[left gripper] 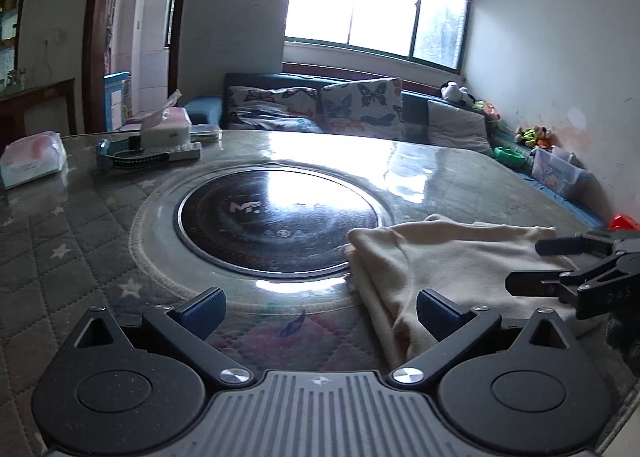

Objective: Fold clothes

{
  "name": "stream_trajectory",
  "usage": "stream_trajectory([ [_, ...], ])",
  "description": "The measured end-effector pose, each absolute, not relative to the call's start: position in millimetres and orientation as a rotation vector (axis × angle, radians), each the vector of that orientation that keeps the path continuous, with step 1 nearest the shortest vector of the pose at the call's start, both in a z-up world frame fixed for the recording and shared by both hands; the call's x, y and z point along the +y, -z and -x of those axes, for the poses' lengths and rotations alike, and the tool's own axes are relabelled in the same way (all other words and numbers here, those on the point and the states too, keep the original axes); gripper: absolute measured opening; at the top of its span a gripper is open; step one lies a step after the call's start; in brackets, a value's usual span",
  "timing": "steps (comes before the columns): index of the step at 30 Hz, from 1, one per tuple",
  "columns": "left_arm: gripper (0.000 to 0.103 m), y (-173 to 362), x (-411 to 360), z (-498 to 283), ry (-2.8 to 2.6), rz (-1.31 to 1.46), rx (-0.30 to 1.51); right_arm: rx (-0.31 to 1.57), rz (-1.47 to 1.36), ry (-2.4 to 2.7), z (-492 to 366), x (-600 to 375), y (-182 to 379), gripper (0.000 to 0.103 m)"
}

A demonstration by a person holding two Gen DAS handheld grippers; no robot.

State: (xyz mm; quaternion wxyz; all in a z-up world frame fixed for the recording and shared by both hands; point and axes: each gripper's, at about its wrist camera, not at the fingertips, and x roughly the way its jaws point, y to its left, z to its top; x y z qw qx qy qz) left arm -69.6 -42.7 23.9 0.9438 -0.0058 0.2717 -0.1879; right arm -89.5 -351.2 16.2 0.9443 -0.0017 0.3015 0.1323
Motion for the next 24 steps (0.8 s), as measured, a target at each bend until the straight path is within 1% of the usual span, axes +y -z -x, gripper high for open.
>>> stream_trajectory([
  [4, 0.103, -23.5, -38.8, 69.4, 0.359, 0.028, 0.563, 0.599, 0.09, -0.283, 79.3, -324.0, -18.5, 0.103],
  [9, 0.103, -23.2, -34.8, 69.9, 0.344, 0.024, 0.566, 0.658, 0.131, -0.285, 63.0, -304.2, -6.7, 0.103],
  [17, 0.103, -22.7, -27.3, 64.9, 0.308, 0.049, 0.577, 0.602, 0.127, -0.326, 74.6, -294.8, -20.0, 0.103],
  [22, 0.103, -23.2, -21.8, 65.4, 0.287, 0.044, 0.586, 0.665, 0.214, -0.381, 66.9, -266.3, -2.9, 0.103],
  [24, 0.103, -24.6, -18.3, 65.9, 0.276, 0.034, 0.58, 0.63, 0.266, -0.378, 72.8, -258.9, -3.1, 0.103],
])
